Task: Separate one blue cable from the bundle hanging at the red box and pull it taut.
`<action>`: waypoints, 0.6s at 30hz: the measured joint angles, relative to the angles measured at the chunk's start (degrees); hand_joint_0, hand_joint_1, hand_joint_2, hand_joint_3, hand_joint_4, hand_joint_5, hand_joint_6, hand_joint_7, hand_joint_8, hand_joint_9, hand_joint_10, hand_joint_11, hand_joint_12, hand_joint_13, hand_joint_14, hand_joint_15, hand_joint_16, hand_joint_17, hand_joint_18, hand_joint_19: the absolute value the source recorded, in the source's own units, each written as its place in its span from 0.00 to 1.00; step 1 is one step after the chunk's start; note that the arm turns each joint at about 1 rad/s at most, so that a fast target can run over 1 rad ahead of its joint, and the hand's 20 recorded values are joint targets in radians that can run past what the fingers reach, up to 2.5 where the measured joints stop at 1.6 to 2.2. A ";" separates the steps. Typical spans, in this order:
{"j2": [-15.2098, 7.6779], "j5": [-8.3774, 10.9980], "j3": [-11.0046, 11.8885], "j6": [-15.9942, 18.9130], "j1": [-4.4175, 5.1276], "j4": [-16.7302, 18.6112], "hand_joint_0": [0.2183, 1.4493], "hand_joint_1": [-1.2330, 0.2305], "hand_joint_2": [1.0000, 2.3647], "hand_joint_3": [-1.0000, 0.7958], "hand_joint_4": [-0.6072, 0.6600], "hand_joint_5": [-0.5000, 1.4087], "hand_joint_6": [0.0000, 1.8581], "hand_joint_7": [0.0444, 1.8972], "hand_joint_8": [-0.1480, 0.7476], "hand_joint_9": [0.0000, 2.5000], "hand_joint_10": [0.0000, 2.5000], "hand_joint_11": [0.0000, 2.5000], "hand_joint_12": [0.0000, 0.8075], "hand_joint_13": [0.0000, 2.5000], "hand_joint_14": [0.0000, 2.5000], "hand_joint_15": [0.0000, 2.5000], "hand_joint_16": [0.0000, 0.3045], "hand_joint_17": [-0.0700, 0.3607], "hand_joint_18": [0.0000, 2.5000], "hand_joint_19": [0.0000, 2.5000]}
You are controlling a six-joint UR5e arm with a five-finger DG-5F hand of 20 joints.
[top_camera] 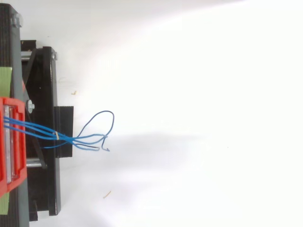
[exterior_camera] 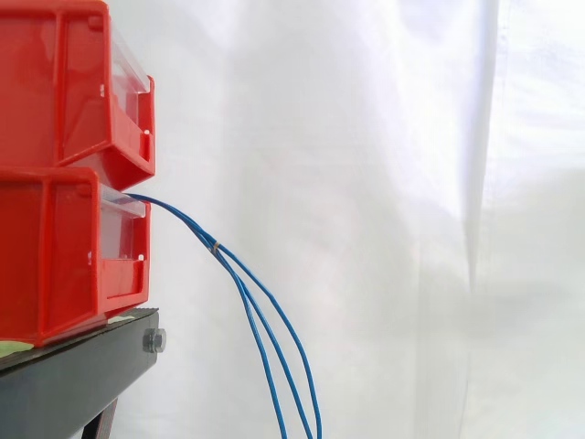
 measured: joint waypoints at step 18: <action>-0.01 0.00 0.00 0.00 0.00 0.00 0.23 0.39 0.00 0.28 0.64 0.16 0.27 0.39 0.45 0.29 0.00 0.10 0.37 0.24 0.00 0.05 0.10 0.33 0.18 0.04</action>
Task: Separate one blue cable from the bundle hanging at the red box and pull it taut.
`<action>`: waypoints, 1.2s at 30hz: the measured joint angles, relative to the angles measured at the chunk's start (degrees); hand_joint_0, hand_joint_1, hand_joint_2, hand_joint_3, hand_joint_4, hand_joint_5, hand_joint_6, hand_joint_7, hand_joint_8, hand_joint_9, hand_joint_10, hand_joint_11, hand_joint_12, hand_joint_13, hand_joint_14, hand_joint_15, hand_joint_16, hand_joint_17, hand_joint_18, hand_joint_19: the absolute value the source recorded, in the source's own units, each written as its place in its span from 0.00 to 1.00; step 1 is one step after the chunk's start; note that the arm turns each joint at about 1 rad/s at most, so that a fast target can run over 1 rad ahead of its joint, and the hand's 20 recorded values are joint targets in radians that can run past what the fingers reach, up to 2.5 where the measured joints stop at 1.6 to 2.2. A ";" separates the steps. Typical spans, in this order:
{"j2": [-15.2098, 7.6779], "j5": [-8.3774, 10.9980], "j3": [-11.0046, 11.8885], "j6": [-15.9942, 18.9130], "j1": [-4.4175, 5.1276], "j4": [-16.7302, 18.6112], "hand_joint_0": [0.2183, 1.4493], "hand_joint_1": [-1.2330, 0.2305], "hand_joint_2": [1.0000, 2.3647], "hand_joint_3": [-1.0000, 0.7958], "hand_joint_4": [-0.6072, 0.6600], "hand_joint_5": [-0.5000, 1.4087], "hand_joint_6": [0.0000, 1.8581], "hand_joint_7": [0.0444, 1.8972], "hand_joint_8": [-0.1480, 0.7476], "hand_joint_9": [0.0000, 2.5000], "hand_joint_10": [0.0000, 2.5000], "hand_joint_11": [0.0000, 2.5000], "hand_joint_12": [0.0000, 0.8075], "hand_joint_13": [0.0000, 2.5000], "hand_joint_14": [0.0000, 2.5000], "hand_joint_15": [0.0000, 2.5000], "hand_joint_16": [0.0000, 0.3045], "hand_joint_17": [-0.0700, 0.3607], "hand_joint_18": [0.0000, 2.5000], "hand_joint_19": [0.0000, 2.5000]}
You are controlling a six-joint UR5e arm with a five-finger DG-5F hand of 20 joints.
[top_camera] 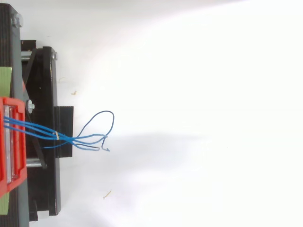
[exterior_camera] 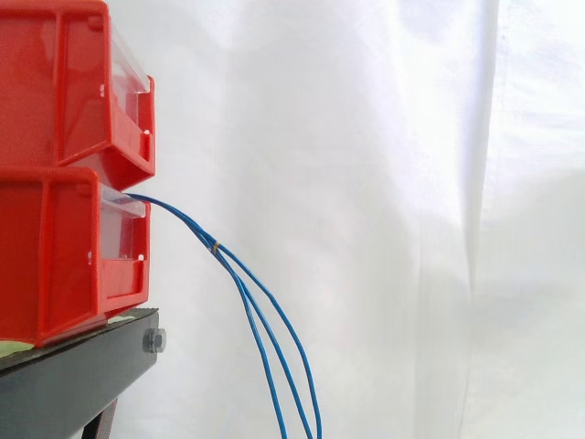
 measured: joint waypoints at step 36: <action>-1.78 2.85 0.00 -2.11 0.62 1.09 0.26 0.31 0.00 0.28 0.65 0.16 0.27 0.40 0.45 0.27 0.00 0.10 0.37 0.23 0.00 0.06 0.10 0.32 0.19 0.05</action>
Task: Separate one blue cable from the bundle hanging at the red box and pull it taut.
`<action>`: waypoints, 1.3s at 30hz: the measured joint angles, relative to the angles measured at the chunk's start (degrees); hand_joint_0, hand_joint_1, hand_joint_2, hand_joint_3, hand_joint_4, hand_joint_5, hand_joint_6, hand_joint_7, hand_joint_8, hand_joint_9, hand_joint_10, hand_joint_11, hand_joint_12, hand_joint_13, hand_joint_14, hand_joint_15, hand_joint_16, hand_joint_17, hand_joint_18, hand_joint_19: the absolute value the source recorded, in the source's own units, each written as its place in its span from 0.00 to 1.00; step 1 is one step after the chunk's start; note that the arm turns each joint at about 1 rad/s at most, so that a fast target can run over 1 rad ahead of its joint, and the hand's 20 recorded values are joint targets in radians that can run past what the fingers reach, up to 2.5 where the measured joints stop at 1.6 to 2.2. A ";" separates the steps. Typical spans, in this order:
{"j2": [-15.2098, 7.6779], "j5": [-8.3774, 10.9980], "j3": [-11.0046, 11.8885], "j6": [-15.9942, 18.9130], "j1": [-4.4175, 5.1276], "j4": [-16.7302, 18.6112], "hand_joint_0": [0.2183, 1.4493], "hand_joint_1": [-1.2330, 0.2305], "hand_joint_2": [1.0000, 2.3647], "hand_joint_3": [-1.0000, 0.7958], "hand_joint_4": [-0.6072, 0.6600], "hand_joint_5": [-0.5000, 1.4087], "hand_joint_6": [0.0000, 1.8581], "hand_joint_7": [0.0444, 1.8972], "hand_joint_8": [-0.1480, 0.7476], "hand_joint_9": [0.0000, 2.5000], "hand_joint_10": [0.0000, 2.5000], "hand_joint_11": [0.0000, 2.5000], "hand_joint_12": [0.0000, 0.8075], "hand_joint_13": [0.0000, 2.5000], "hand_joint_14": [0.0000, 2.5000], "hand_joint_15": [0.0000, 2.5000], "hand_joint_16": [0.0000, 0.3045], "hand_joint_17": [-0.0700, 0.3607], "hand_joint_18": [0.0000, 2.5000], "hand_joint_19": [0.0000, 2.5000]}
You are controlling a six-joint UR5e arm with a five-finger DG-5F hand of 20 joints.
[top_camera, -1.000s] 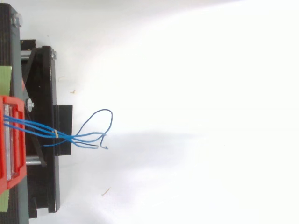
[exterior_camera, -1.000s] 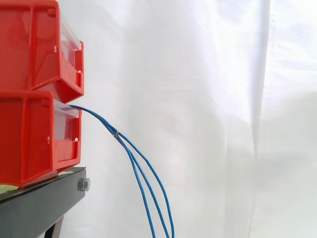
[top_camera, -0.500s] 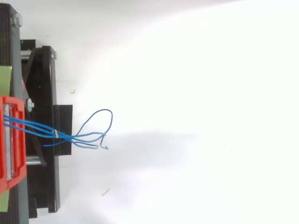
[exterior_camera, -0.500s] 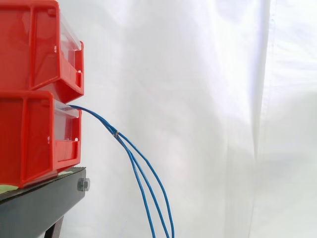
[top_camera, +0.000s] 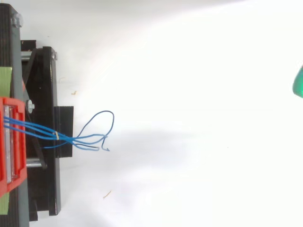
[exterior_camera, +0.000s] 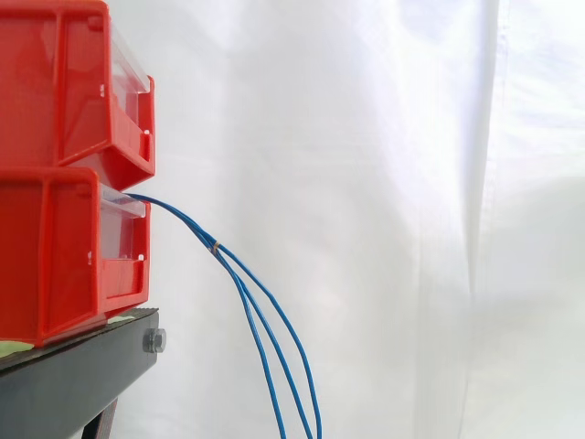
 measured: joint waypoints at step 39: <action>-27.00 5.69 11.27 5.51 3.33 15.04 0.25 0.34 0.00 0.28 0.65 0.16 0.27 0.39 0.46 0.28 0.00 0.11 0.38 0.24 0.00 0.06 0.10 0.32 0.20 0.07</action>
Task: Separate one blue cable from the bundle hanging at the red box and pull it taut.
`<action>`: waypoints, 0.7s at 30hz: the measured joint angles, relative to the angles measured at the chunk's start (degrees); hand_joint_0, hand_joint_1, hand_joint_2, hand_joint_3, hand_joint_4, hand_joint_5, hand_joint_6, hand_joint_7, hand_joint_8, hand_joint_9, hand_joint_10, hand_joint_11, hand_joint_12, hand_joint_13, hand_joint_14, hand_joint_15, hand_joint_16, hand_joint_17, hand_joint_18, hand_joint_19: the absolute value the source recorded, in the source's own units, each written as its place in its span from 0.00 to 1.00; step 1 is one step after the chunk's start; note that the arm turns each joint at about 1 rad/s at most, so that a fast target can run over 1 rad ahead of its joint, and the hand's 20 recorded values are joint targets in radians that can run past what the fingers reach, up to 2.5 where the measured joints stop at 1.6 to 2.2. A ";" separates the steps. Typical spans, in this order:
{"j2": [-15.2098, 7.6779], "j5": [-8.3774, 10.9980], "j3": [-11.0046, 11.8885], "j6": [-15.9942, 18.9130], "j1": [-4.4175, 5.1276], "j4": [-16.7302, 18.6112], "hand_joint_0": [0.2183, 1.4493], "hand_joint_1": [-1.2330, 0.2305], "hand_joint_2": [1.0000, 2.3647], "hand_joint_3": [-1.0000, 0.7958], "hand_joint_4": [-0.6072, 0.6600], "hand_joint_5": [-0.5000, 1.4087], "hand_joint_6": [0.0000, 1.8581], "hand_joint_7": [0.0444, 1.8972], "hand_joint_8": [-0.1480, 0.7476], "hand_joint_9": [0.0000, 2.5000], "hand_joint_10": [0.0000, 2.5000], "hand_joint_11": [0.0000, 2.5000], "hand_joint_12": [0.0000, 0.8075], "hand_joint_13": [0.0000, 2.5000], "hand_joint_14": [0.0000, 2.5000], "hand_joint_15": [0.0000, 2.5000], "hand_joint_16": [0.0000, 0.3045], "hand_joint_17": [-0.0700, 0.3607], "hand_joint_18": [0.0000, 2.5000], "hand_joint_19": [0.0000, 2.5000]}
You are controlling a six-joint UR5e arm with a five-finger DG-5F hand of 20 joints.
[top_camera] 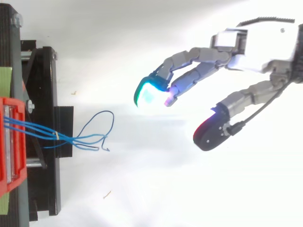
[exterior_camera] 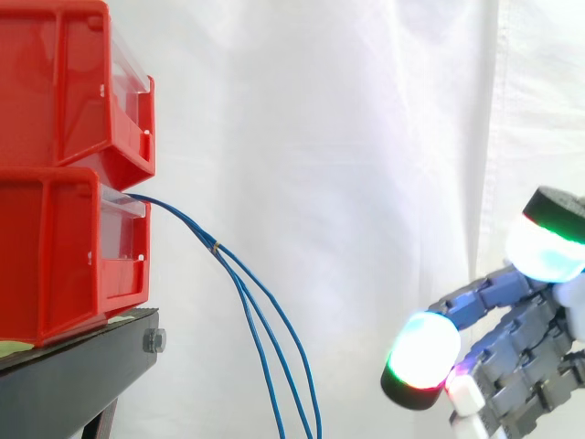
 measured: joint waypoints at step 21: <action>-9.52 -2.16 7.15 2.73 0.67 5.87 0.24 0.35 0.00 0.28 0.66 0.16 0.27 0.39 0.47 0.28 0.00 0.11 0.38 0.24 0.00 0.06 0.10 0.33 0.20 0.07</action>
